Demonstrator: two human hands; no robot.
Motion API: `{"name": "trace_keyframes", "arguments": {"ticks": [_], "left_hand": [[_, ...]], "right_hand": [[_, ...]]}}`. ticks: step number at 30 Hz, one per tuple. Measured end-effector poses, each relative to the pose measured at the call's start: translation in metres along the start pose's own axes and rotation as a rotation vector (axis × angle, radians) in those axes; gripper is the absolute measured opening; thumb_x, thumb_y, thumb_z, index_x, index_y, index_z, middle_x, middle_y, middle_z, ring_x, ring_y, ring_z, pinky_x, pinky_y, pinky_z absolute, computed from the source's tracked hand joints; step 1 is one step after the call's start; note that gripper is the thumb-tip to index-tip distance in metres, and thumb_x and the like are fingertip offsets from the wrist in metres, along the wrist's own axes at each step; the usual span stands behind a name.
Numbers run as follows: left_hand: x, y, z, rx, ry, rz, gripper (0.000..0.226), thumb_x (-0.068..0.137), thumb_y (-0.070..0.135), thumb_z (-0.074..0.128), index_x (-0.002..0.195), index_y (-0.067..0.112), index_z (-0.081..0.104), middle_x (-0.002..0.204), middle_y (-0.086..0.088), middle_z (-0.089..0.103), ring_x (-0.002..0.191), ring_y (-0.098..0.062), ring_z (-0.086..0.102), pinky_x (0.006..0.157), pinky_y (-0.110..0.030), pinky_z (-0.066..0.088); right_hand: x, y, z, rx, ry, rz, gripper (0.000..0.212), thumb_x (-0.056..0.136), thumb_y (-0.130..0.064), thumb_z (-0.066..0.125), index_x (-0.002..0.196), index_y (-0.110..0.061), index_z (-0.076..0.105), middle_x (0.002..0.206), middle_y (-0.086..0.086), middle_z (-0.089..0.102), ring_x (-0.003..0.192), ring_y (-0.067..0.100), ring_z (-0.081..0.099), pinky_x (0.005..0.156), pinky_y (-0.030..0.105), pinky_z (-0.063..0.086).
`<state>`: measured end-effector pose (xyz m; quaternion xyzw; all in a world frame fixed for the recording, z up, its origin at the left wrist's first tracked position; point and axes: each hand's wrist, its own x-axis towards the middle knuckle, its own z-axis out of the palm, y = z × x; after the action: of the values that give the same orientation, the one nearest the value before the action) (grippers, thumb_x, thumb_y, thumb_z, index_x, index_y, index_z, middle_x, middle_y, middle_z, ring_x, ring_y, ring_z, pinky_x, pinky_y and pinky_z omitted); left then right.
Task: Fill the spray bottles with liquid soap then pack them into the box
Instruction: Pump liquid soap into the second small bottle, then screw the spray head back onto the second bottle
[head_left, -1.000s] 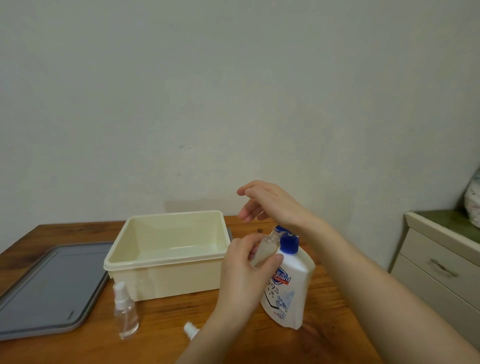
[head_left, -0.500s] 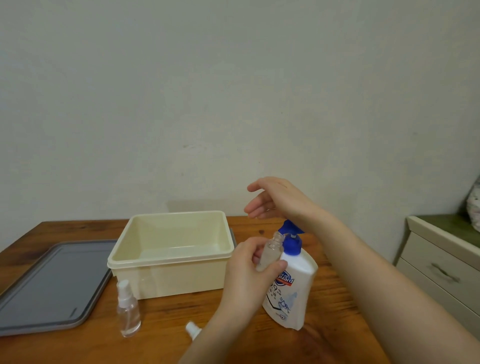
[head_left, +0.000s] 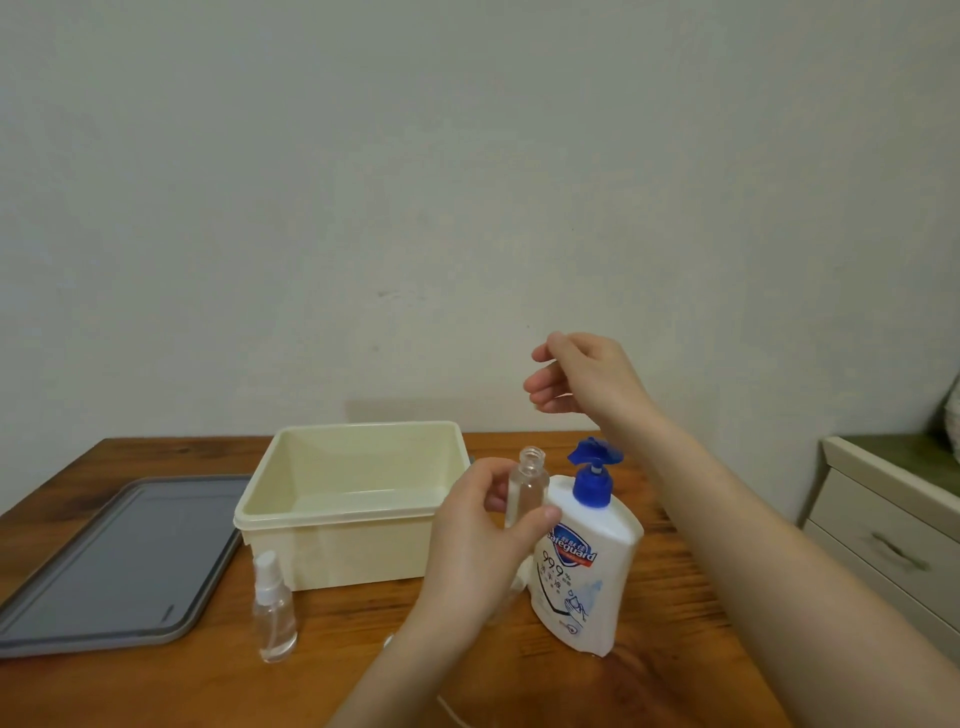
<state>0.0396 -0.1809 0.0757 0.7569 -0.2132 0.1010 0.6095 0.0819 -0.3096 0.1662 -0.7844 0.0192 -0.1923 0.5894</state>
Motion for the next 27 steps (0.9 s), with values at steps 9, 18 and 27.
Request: {"name": "trace_keyframes", "arguments": {"ticks": [9,18,27], "left_hand": [[-0.015,0.015,-0.034,0.041,0.08,0.047,0.03,0.073,0.029,0.073,0.085,0.041,0.049,0.088,0.015,0.058,0.083,-0.002,0.053,0.066,-0.002,0.041],[-0.037,0.021,-0.079,0.102,0.145,0.061,0.031,0.071,0.029,0.074,0.083,0.041,0.048,0.085,0.016,0.057,0.082,-0.002,0.053,0.067,-0.012,0.044],[-0.049,0.017,-0.093,0.093,0.195,0.03,0.034,0.072,0.023,0.075,0.097,0.027,0.053,0.083,0.014,0.054,0.084,-0.006,0.054,0.067,-0.011,0.041]], "right_hand": [[-0.015,-0.015,0.014,-0.104,-0.058,-0.086,0.017,0.092,-0.017,0.047,0.084,-0.011,0.06,0.066,0.003,0.065,0.056,0.011,0.06,0.055,0.021,0.053],[-0.051,0.009,0.057,-0.445,-0.191,-0.176,0.014,0.092,-0.016,0.05,0.082,-0.011,0.058,0.059,-0.003,0.059,0.043,0.002,0.052,0.037,0.008,0.037],[-0.085,0.083,0.104,-0.886,-0.662,0.032,0.018,0.083,-0.027,0.06,0.078,-0.01,0.061,0.072,0.003,0.056,0.074,0.025,0.061,0.061,0.028,0.044]]}}
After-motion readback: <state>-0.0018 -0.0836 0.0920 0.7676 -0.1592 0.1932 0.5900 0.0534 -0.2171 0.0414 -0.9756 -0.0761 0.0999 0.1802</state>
